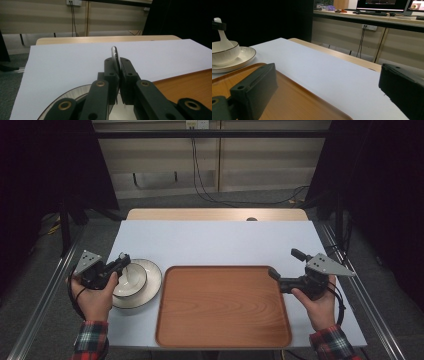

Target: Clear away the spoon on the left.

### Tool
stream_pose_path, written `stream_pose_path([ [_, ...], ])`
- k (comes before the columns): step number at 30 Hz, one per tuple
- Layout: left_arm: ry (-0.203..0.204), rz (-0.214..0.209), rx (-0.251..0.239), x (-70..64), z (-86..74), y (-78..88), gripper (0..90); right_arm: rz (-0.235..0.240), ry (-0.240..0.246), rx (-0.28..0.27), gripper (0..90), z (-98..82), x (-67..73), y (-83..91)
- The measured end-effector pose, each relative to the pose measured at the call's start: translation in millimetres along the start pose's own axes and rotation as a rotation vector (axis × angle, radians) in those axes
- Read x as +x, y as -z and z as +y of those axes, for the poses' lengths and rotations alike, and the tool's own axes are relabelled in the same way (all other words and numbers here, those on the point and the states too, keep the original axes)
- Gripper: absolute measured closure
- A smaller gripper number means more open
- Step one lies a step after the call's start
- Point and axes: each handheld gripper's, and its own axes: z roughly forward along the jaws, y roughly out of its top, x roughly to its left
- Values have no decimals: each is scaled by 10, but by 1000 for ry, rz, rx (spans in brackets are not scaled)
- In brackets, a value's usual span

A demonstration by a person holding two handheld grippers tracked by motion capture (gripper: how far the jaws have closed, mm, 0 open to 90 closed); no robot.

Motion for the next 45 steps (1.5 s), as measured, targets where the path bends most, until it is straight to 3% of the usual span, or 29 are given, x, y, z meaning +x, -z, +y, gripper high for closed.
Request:
stream_pose_path([
  [15,-3,-71,-82,-152,390,149,856,3,8,-7,0,-6,2,17],
  [21,-24,-94,-78,-221,513,155,856,6,2,-3,0,-3,6,26],
  [23,-19,-124,-83,-270,571,145,856,7,5,-8,0,-2,2,25],
  [32,-22,-174,-90,-404,595,91,856,4,1,-11,0,-4,8,20],
  [34,-21,-206,-87,-450,597,64,856,6,2,-12,0,-4,9,19],
  [45,-35,-267,-56,-666,560,-46,856,8,-3,-11,0,-3,12,21],
])
